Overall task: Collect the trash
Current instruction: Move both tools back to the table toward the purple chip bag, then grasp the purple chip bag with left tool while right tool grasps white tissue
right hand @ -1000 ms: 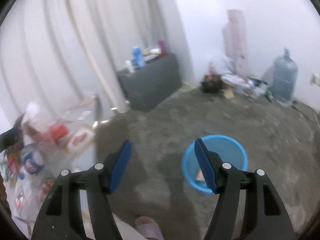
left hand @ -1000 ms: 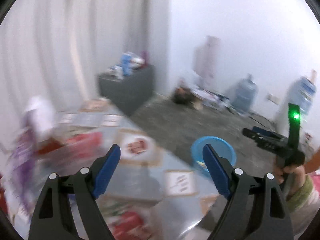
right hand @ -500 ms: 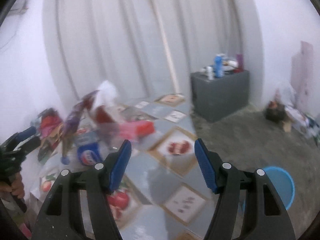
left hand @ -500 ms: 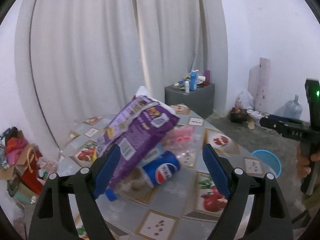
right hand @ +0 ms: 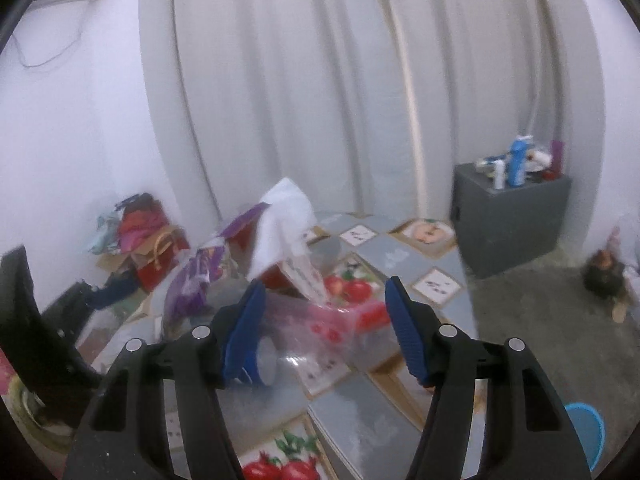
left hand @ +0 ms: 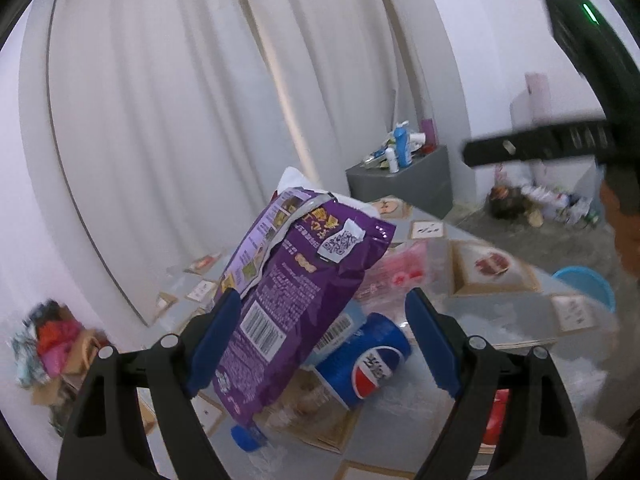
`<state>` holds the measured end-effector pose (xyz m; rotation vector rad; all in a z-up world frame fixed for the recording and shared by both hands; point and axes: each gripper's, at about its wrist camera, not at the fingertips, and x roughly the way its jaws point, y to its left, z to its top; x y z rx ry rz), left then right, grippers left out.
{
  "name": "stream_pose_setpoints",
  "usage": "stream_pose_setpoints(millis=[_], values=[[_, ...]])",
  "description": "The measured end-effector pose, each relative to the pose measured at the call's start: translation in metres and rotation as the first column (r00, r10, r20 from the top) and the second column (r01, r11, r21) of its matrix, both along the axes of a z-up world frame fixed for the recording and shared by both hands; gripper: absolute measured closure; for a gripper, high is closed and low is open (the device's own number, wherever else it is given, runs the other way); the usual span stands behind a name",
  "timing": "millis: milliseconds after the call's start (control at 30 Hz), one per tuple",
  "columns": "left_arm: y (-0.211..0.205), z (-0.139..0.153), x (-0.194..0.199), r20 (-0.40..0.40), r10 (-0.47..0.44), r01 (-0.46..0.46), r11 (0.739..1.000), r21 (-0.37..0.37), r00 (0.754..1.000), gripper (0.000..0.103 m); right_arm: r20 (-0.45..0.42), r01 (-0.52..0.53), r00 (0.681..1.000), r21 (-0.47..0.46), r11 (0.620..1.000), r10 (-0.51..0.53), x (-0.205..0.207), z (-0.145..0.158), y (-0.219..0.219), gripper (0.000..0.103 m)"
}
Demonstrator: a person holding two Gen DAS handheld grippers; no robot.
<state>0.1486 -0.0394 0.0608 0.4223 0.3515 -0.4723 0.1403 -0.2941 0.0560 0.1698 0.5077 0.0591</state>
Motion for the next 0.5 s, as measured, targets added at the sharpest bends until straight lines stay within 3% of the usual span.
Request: stream_pose_setpoints(millis=[267, 500], values=[[-0.021, -0.016, 0.017, 0.135, 0.048, -0.065, 0.99, 0.124, 0.99, 0.024, -0.043, -0.132, 0.99, 0.087, 0.987, 0.137, 0.039, -0.01, 0.015, 0.051], [-0.02, -0.019, 0.036, 0.137, 0.078, -0.095, 0.988, 0.124, 0.987, 0.045, -0.063, -0.176, 0.981, 0.14, 0.974, 0.186, 0.058, -0.016, 0.025, 0.053]])
